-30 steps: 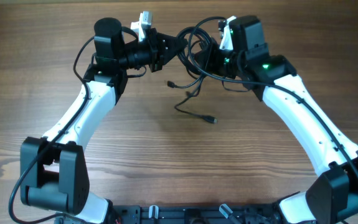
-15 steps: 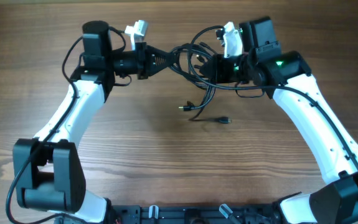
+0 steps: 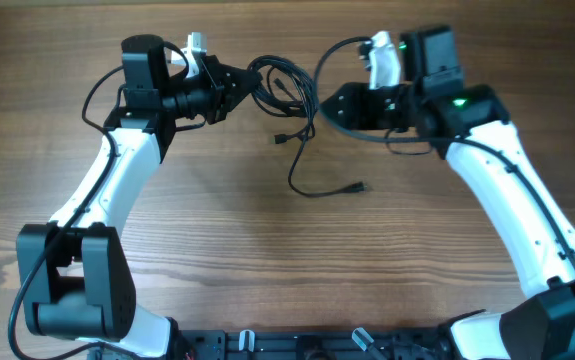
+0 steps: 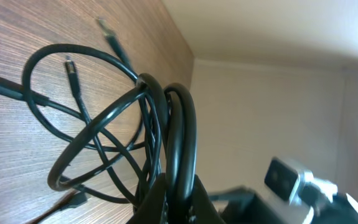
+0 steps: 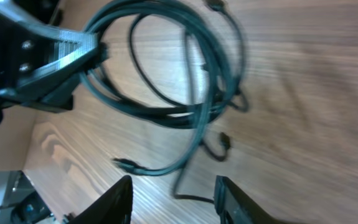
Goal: Untangle cables
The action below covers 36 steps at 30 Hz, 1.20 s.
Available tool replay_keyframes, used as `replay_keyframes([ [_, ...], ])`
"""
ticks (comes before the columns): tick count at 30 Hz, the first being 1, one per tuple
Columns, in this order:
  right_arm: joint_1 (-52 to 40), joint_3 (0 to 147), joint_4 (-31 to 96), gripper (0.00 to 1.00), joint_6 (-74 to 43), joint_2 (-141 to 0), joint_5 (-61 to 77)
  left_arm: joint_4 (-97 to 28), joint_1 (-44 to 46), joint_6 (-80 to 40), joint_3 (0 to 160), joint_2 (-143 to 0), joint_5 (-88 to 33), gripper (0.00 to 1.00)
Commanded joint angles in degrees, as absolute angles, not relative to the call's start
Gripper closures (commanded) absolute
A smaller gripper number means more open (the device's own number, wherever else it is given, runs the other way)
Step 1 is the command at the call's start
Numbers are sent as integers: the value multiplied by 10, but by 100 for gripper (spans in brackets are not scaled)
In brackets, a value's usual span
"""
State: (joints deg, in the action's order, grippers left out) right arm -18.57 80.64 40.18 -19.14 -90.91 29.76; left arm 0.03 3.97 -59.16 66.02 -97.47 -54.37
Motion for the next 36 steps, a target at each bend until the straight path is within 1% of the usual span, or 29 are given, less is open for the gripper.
replay_keyframes([
  [1,-244,800,402,57,-266,-895,215,6,40,-639,670,-966,-532,96],
  [4,-295,800,428,60,-325,-915,98,6,40,-701,670,-966,-533,96],
  [5,-300,800,430,61,-333,-921,88,4,40,-717,670,-966,-533,96],
  [10,-300,800,432,61,-336,-946,88,2,43,-719,670,-966,-535,96],
  [16,-300,800,396,61,-348,-957,80,2,70,-718,670,-966,-528,96],
  [19,-300,800,397,62,-351,-975,71,2,74,-709,670,-966,-528,96],
  [20,-300,800,401,63,-349,-982,70,2,74,-709,670,-966,-528,96],
  [22,-300,800,432,71,-347,-996,43,2,72,-702,670,-966,-532,96],
  [24,-291,800,470,81,-358,-998,-26,2,69,-635,670,-966,-551,96],
  [25,-279,800,492,92,-367,-997,-68,1,64,-576,670,-966,-572,96],
  [26,-263,800,502,95,-366,-996,-81,-4,58,-537,670,-966,-584,96],
  [27,-238,800,505,96,-359,-995,-81,-10,53,-497,670,-966,-600,96],
  [28,-215,800,504,96,-356,-995,-74,-17,44,-439,670,-966,-640,96],
  [30,-171,800,488,96,-310,-995,-22,-37,26,-331,670,-966,-734,96],
  [33,-128,800,428,96,-201,-995,124,-76,-2,-198,670,-966,-868,96],
  [35,-116,800,405,96,-180,-995,163,-92,-16,-159,669,-966,-904,96],
  [36,-114,800,396,96,-171,-995,178,-97,-22,-154,668,-966,-904,96],
])
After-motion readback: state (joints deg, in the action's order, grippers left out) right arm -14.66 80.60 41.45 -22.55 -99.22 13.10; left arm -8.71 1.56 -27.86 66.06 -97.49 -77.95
